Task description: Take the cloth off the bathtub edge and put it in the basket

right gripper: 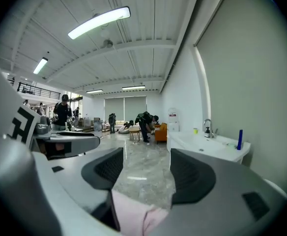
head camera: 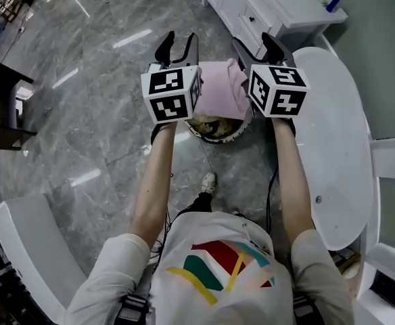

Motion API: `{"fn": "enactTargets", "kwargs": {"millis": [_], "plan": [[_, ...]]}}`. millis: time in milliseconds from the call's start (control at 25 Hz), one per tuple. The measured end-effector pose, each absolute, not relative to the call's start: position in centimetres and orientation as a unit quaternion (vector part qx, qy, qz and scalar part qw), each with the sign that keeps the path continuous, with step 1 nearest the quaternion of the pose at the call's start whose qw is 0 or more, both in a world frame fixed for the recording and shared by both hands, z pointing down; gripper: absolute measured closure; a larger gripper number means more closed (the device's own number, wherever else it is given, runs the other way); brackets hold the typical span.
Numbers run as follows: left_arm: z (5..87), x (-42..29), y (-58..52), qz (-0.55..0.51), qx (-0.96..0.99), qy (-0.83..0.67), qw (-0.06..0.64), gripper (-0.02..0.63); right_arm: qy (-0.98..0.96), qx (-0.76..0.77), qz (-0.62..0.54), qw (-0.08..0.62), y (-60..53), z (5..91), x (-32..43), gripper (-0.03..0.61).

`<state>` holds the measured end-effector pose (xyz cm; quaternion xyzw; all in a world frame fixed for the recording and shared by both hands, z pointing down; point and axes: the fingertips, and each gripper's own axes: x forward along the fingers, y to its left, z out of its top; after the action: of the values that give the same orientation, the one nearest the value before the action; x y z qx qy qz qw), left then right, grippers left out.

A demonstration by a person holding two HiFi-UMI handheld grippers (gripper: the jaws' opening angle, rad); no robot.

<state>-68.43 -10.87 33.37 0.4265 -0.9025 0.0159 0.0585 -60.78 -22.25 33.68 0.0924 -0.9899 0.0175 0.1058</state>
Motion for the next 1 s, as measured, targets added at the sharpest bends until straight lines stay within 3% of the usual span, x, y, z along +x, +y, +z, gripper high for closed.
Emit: {"fn": "enactTargets", "kwargs": {"millis": [920, 1000], "plan": [[33.1, -66.8, -9.9, 0.019, 0.429, -0.901, 0.057, 0.456, -0.988, 0.080, -0.002, 0.131, -19.7, 35.3, -59.2, 0.290], [32.8, -66.4, -9.6, 0.019, 0.429, -0.901, 0.056, 0.492, -0.988, 0.087, -0.011, 0.127, -19.7, 34.8, -58.7, 0.378]]}}
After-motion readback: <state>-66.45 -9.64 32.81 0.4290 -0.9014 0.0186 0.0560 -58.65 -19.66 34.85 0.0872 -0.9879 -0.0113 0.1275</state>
